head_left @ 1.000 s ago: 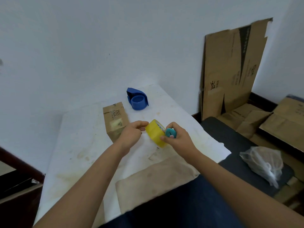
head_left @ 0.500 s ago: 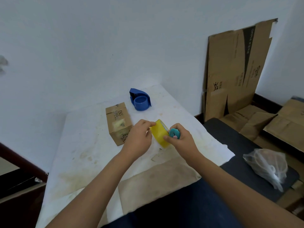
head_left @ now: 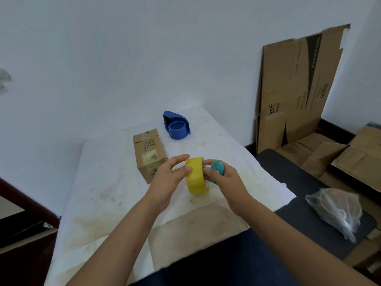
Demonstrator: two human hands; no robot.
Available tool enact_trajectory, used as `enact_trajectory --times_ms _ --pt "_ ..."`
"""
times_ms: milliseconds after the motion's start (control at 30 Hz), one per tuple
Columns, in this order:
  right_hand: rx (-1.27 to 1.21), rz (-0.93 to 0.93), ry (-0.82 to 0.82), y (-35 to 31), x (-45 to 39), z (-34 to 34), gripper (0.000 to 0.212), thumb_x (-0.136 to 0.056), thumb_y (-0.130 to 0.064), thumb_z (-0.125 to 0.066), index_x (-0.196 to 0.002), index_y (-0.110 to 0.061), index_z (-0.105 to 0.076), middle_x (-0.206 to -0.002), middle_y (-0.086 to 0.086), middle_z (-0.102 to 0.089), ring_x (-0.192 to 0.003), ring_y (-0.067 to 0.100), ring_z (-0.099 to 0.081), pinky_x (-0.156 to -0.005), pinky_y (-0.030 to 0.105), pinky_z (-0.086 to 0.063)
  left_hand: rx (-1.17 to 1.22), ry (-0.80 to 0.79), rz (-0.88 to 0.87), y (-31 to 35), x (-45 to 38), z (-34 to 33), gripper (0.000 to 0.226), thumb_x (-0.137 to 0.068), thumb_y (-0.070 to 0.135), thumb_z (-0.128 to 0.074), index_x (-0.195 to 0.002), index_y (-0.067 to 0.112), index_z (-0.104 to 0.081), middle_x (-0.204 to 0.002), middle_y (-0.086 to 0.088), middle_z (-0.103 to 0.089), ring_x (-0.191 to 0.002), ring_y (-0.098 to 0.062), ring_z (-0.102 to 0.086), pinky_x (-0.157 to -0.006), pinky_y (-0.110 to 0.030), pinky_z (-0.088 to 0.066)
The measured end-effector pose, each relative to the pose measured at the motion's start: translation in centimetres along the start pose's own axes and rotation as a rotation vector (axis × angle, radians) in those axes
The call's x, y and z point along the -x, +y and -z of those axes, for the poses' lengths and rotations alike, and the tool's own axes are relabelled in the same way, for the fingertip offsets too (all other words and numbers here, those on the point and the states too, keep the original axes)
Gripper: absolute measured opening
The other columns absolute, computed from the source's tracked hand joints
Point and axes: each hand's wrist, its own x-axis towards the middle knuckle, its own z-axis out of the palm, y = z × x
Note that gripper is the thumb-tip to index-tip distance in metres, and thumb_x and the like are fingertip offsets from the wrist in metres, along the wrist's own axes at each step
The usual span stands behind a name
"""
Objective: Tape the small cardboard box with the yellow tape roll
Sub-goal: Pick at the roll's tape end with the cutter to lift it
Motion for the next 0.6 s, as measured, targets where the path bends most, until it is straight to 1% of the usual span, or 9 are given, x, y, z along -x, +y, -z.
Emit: enact_trajectory --times_ms 67,133,167,200,300,367,467,533,600 --pt "-0.078 -0.04 0.024 0.0 -0.1 -0.3 0.02 -0.091 -0.018 -0.062 -0.11 -0.013 -0.069 -0.104 0.012 -0.073 -0.098 0.022 -0.07 -0.086 0.026 -0.056 -0.01 -0.026 -0.02 -0.2 0.6 -0.1 0.037 -0.087 0.013 -0.068 -0.118 0.032 -0.063 -0.117 0.0 -0.068 -0.107 -0.008 -0.064 -0.09 -0.022 -0.049" --pt "-0.129 -0.076 0.04 0.0 0.0 -0.7 0.023 -0.091 -0.017 -0.062 -0.113 -0.012 -0.069 -0.104 0.012 -0.073 -0.098 0.022 -0.07 -0.086 0.027 -0.057 -0.042 -0.038 -0.066 -0.2 1.1 -0.3 0.037 -0.086 0.013 -0.069 -0.117 0.033 -0.062 -0.12 0.003 -0.064 -0.105 -0.004 -0.064 -0.081 -0.016 -0.051" --pt "-0.148 -0.089 0.047 0.0 -0.1 -0.8 0.024 -0.091 -0.015 -0.062 -0.114 -0.012 -0.068 -0.103 0.011 -0.073 -0.095 0.021 -0.07 -0.084 0.027 -0.058 -0.143 -0.018 -0.129 -0.2 1.3 -0.4 0.034 -0.087 0.016 -0.069 -0.116 0.033 -0.063 -0.123 0.005 -0.06 -0.105 -0.004 -0.063 -0.079 -0.015 -0.051" --pt "-0.158 -0.096 0.056 0.0 -0.1 -0.8 0.024 -0.091 -0.014 -0.062 -0.114 -0.013 -0.068 -0.101 0.01 -0.072 -0.093 0.02 -0.07 -0.083 0.027 -0.058 -0.304 0.019 -0.227 -0.4 1.5 -0.3 0.03 -0.087 0.02 -0.068 -0.115 0.031 -0.064 -0.124 0.007 -0.056 -0.106 -0.004 -0.061 -0.081 -0.015 -0.051" --pt "-0.147 -0.109 0.085 0.0 -0.2 -0.9 0.024 -0.09 -0.014 -0.063 -0.113 -0.018 -0.068 -0.104 0.011 -0.07 -0.096 0.024 -0.07 -0.087 0.033 -0.058 -0.784 0.128 -0.566 -0.9 1.7 0.1 0.026 -0.09 0.03 -0.062 -0.116 0.025 -0.065 -0.124 0.009 -0.054 -0.11 -0.004 -0.053 -0.091 -0.018 -0.045" --pt "-0.154 -0.112 0.085 -0.1 -0.3 -1.0 0.025 -0.091 -0.014 -0.063 -0.115 -0.018 -0.067 -0.104 0.012 -0.07 -0.097 0.026 -0.069 -0.087 0.036 -0.058 -0.942 0.148 -0.698 -1.3 1.9 0.3 0.028 -0.091 0.032 -0.061 -0.116 0.023 -0.066 -0.126 0.005 -0.057 -0.112 -0.009 -0.052 -0.091 -0.022 -0.045" --pt "-0.202 -0.11 0.081 -0.2 -0.5 -1.1 0.024 -0.093 -0.012 -0.06 -0.115 -0.017 -0.067 -0.098 0.009 -0.07 -0.088 0.019 -0.07 -0.078 0.028 -0.06 -1.071 0.132 -0.787 -1.7 2.2 0.5 0.031 -0.089 0.028 -0.065 -0.119 0.022 -0.065 -0.123 0.0 -0.06 -0.108 -0.015 -0.056 -0.081 -0.026 -0.051" --pt "-0.198 -0.112 0.085 -0.3 -0.8 -1.2 0.025 -0.094 -0.011 -0.058 -0.117 -0.017 -0.066 -0.098 0.009 -0.069 -0.086 0.017 -0.068 -0.077 0.026 -0.06 -1.137 0.135 -0.829 -1.9 2.3 0.5 0.03 -0.089 0.026 -0.065 -0.119 0.02 -0.064 -0.118 0.0 -0.061 -0.103 -0.016 -0.057 -0.072 -0.027 -0.054" --pt "-0.182 -0.103 0.072 -0.3 -0.9 -1.3 0.027 -0.094 -0.012 -0.058 -0.119 -0.018 -0.065 -0.1 0.01 -0.068 -0.085 0.015 -0.067 -0.077 0.026 -0.06 -1.154 0.139 -0.853 -2.0 2.4 0.3 0.027 -0.09 0.024 -0.063 -0.116 0.018 -0.065 -0.114 -0.001 -0.061 -0.1 -0.016 -0.057 -0.068 -0.027 -0.054"
